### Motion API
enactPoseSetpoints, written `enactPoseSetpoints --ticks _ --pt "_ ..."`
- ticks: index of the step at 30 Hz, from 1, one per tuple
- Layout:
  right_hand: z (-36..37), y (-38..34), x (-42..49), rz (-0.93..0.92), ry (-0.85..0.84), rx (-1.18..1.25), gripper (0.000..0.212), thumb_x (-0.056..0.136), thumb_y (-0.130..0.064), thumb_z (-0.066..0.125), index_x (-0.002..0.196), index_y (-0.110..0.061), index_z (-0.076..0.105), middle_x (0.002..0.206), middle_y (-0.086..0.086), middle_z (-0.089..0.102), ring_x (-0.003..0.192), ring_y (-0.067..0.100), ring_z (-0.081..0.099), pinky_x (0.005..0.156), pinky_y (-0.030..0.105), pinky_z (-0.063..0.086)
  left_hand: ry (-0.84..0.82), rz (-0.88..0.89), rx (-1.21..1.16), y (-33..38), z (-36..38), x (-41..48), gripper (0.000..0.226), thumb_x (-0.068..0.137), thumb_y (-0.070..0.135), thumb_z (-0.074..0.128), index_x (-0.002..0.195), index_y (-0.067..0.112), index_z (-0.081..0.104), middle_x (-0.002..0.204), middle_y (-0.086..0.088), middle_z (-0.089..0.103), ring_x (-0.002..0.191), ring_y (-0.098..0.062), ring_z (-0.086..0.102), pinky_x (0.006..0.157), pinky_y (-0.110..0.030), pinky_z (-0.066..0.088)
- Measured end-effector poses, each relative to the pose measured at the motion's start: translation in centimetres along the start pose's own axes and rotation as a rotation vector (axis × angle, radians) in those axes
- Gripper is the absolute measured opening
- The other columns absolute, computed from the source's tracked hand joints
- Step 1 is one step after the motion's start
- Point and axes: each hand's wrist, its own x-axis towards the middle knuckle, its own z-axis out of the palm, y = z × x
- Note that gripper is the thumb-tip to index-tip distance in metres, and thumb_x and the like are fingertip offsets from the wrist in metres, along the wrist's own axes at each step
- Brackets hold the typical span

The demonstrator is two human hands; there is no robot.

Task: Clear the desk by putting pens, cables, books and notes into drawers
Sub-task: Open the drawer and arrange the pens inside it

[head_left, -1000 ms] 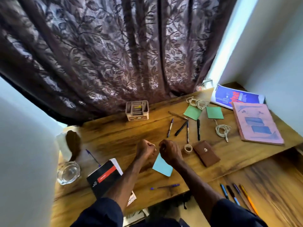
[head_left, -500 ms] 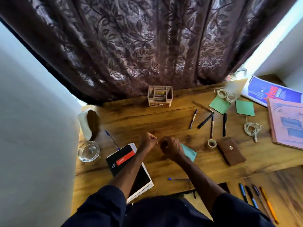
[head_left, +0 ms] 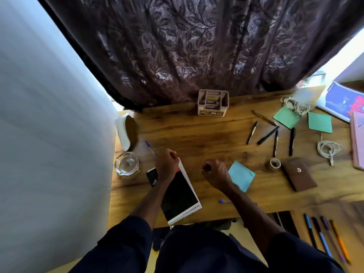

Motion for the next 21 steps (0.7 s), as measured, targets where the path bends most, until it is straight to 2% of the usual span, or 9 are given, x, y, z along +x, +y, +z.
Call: enactPoseSetpoints --ticks 3,6,8,13,16,21 --pt "-0.1 -0.3 -0.8 -0.029 0.082 0.071 0.009 0.083 0.0 0.066 0.087 0.005 0.073 0.091 0.019 0.075 0.087 0.038 0.071 0.077 0.043 0.054 0.097 -0.082 0.055 -0.8 -1.8 1.2 0.028 0.1 0.026 0.053 0.112 0.006 0.069 0.109 -0.013 0.071 0.105 -0.03 0.067 0.086 -0.04 0.054" --pt "0.0 0.2 -2.0 -0.032 0.129 0.051 0.007 0.081 0.002 0.07 0.085 0.007 0.071 0.087 0.02 0.074 0.082 0.039 0.07 0.072 0.043 0.055 0.037 -0.253 0.092 -1.8 -3.2 2.7 0.039 0.098 0.027 0.055 0.125 -0.001 0.056 0.126 -0.021 0.061 0.118 -0.039 0.061 0.097 -0.046 0.051" --pt "0.2 0.8 -2.9 -0.025 0.177 0.07 0.008 0.076 0.005 0.074 0.083 0.007 0.071 0.083 0.02 0.074 0.076 0.038 0.071 0.067 0.041 0.055 0.004 -0.294 0.099 -2.5 -3.5 3.1 0.043 0.096 0.027 0.057 0.129 -0.001 0.053 0.132 -0.022 0.057 0.123 -0.04 0.058 0.1 -0.047 0.048" --pt "0.2 2.7 -5.8 0.051 0.181 0.08 0.005 0.078 0.003 0.071 0.081 0.0 0.071 0.078 0.01 0.075 0.072 0.028 0.072 0.066 0.038 0.058 -0.025 -0.258 0.091 -3.0 -3.5 3.4 0.037 0.099 0.025 0.053 0.125 0.0 0.061 0.13 -0.021 0.062 0.123 -0.04 0.06 0.1 -0.045 0.049" --pt "0.1 3.6 -7.8 0.121 0.173 0.072 0.009 0.078 0.002 0.069 0.073 -0.005 0.069 0.069 0.006 0.073 0.065 0.022 0.071 0.061 0.037 0.058 -0.033 -0.203 0.125 -2.4 -3.5 3.0 0.037 0.099 0.027 0.055 0.125 0.002 0.062 0.129 -0.022 0.063 0.122 -0.042 0.06 0.1 -0.046 0.048" --pt "-1.1 5.8 -10.6 0.219 0.185 0.02 0.011 0.084 0.002 0.064 0.083 -0.005 0.073 0.083 0.008 0.075 0.077 0.025 0.072 0.068 0.042 0.059 0.048 -0.04 0.153 -0.3 -3.3 2.3 0.035 0.103 0.029 0.052 0.121 0.002 0.063 0.122 -0.021 0.065 0.117 -0.038 0.061 0.093 -0.044 0.05"
